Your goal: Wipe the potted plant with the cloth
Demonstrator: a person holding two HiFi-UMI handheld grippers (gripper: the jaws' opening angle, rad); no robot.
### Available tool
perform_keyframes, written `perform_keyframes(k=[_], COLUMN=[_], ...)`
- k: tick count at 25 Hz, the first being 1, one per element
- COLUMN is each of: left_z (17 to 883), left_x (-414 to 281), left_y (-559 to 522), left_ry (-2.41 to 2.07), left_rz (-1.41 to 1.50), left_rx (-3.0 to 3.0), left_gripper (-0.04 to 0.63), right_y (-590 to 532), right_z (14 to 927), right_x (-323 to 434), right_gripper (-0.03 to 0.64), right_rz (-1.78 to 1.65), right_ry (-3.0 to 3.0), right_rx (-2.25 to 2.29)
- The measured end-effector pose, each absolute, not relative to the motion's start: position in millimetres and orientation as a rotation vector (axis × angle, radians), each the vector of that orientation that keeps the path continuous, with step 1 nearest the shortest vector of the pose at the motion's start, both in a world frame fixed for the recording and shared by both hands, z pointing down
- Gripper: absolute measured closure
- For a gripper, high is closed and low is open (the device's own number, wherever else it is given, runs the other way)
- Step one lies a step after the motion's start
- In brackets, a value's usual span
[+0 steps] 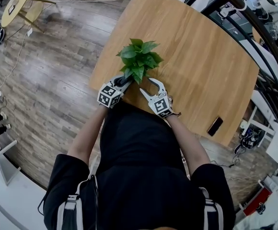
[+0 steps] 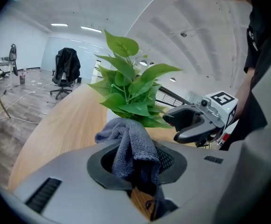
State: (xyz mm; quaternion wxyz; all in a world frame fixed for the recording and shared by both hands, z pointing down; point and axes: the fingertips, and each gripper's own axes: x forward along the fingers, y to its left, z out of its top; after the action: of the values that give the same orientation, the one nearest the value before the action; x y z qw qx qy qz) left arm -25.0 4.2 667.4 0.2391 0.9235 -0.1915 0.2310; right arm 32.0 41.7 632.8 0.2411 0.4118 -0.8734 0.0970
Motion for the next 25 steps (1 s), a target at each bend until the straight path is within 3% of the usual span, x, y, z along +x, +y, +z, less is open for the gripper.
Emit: perform_keyframes(k=[8, 9, 10, 11, 18, 25], left_z=[616.0, 607.4, 598.1, 587.8, 492.4, 440.8], left_x=[-38.6, -40.5, -43.5, -47.1, -66.4, -99.7], left_y=[38.5, 42.7, 45.9, 47.9, 60.5, 73.3], left_ry=[-0.551, -0.536, -0.529, -0.532, -0.504, -0.494], left_rz=[0.504, 0.481, 0.457, 0.431, 0.205, 0.129], left_rx=[2.595, 2.611, 2.632, 2.655, 2.839, 2.887], left_gripper=[0.483, 0.482, 0.482, 0.482, 0.482, 0.482], right_y=[55.0, 57.0, 59.3, 61.4, 78.8, 104.3], right_z=[551.9, 540.9, 529.8, 518.8, 440.5, 421.8], right_x=[40.4, 38.5, 36.2, 33.3, 9.0, -29.0], right_gripper=[0.379, 0.415, 0.507, 0.551, 0.583, 0.589], right_rz=[0.293, 0.288, 0.288, 0.289, 0.333, 0.371], right_ry=[-2.497, -2.520, -2.540, -2.554, -2.566, -2.372], right_rx=[1.491, 1.538, 1.586, 1.629, 1.874, 2.055])
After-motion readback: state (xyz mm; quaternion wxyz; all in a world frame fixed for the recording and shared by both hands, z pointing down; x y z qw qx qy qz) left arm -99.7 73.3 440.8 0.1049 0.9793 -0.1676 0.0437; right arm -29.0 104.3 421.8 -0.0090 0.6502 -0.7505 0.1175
